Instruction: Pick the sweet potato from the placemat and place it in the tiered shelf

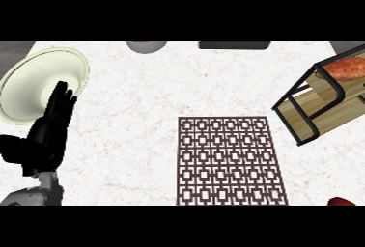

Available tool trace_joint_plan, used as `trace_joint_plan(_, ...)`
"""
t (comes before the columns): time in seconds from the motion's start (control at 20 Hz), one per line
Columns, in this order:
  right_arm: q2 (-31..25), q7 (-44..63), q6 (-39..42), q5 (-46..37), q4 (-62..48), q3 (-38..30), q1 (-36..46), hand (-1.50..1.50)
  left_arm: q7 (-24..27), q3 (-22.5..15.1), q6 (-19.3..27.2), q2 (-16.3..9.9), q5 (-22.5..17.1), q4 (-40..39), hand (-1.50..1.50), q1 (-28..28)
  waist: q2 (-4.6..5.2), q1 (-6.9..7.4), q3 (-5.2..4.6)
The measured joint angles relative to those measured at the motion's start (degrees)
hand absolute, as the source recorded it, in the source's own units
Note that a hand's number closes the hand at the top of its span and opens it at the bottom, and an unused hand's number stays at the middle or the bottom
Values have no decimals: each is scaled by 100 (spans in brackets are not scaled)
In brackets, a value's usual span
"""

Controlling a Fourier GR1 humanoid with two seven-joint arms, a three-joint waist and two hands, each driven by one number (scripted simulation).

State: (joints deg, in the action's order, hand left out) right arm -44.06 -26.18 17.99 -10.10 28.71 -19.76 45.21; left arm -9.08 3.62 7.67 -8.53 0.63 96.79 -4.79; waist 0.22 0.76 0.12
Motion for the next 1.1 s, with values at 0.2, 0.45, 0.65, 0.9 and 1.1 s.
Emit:
trace_joint_plan(0.2, -240, 251, 173, 328, -153, -335, 226, -150, 74, 34, -51, 8, -28, -101, 0, 33, -4, -8, -6)
trace_joint_plan(0.45, -878, 623, 274, 566, -574, -721, 319, -150, -37, -4, -56, 21, -13, 91, 0, 96, 4, 15, -7)
trace_joint_plan(0.65, -1527, 662, 628, 715, -1054, -1002, 126, -150, -24, 46, -99, -8, -54, 127, 0, 108, 26, 31, 0)
trace_joint_plan(0.9, -2158, 509, 1094, 812, -1514, -1225, -173, -150, -127, -3, -73, 25, -25, 234, 0, 86, 53, 72, 14)
trace_joint_plan(1.1, -2508, 280, 1594, 860, -1733, -1323, -450, -150, -173, -51, -44, 62, 15, 275, 0, 71, 66, 77, 25)
